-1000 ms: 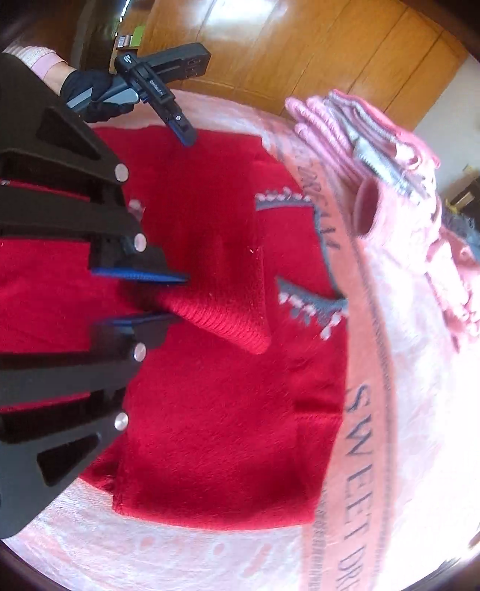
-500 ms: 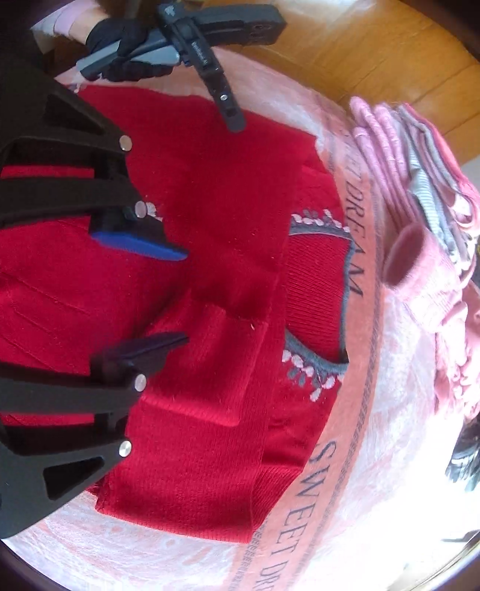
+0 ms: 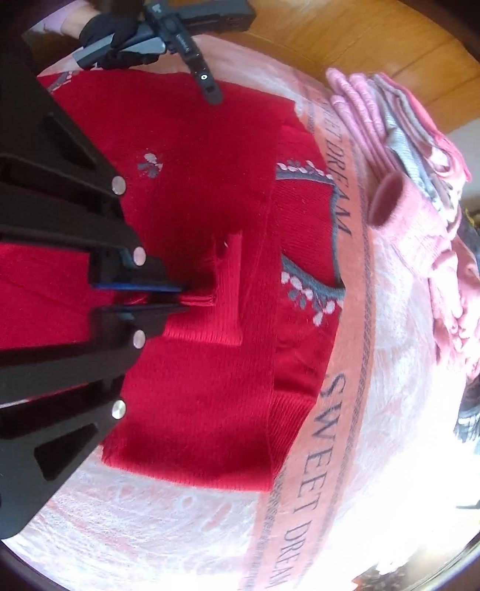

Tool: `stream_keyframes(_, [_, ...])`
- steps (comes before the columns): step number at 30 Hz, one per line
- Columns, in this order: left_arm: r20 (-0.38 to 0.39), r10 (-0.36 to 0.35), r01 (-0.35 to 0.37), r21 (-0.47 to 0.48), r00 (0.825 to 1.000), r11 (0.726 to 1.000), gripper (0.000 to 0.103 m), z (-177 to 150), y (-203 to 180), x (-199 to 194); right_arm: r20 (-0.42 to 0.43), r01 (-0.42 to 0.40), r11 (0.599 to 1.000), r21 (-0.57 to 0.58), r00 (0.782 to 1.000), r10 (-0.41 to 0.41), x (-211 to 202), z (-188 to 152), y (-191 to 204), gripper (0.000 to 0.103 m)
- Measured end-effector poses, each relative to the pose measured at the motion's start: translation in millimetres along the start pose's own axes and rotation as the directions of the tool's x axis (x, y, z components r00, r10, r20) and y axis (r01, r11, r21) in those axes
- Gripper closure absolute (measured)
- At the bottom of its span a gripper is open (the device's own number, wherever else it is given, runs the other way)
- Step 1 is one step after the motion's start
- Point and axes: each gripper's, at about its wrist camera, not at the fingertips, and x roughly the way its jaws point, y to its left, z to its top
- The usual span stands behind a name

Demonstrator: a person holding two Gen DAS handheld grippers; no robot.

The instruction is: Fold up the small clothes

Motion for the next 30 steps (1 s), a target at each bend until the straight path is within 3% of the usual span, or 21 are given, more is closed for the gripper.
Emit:
stream_keyframes(3, [0.002, 0.007, -0.007, 0.006, 1.0, 1.0, 0.037, -0.2, -2.4, 1.3, -0.005, -0.009, 0.995, 0.101, 1.0, 0.01, -11.0, -7.3, -39.6, 0.094])
stream_keyframes(5, [0.003, 0.013, -0.013, 0.019, 1.0, 1.0, 0.034, -0.8, -5.3, 2.3, -0.012, -0.001, 0.988, 0.157, 1.0, 0.003, -13.1, -12.2, -63.3, 0.081])
stream_keyframes(6, [0.004, 0.017, -0.017, 0.028, 1.0, 0.999, 0.033, -1.1, -6.8, 2.8, -0.015, -0.008, 0.982, 0.19, 1.0, 0.011, -13.4, -14.1, -73.3, 0.081])
stream_keyframes(9, [0.006, 0.025, -0.025, 0.048, 1.0, 0.999, 0.03, -1.8, -10.6, 4.9, -0.005, -0.137, 0.947, 0.289, 0.989, 0.145, -7.2, -19.1, -98.7, 0.075])
stream_keyframes(11, [0.008, 0.031, -0.031, 0.055, 0.999, 0.998, 0.028, -2.4, -12.5, 5.6, -0.015, -0.173, 0.927, 0.333, 0.982, 0.189, 1.3, -19.4, -105.6, 0.067])
stream_keyframes(13, [0.008, 0.032, -0.033, 0.057, 0.999, 0.998, 0.028, -2.6, -13.0, 5.7, -0.038, -0.163, 0.924, 0.345, 0.982, 0.187, 8.0, -19.2, -107.6, 0.066])
stream_keyframes(18, [0.007, 0.022, -0.022, 0.06, 1.0, 0.998, 0.027, -2.8, -12.2, 5.0, -0.058, -0.105, 0.947, 0.305, 0.99, 0.129, 14.9, -13.9, -95.8, 0.071])
stream_keyframes(19, [0.007, 0.02, -0.021, 0.061, 1.0, 0.998, 0.027, -2.7, -12.0, 5.0, -0.05, -0.104, 0.952, 0.289, 0.991, 0.123, 13.9, -12.2, -92.8, 0.088])
stream_keyframes(20, [0.007, 0.02, -0.02, 0.061, 1.0, 0.998, 0.027, -2.8, -11.9, 4.9, -0.043, -0.118, 0.954, 0.274, 0.99, 0.135, 12.8, -10.5, -89.1, 0.098])
stream_keyframes(25, [0.014, 0.011, -0.011, 0.049, 1.0, 0.999, 0.027, -3.6, -9.9, 3.2, 0.032, -0.087, 0.973, 0.215, 0.996, 0.082, 0.5, -1.5, -78.7, 0.099])
stream_keyframes(30, [0.014, 0.019, -0.02, 0.07, 1.0, 0.997, 0.026, -5.3, -12.1, 4.8, -0.03, -0.045, 0.967, 0.252, 0.998, 0.055, 20.0, -9.0, -92.3, 0.098])
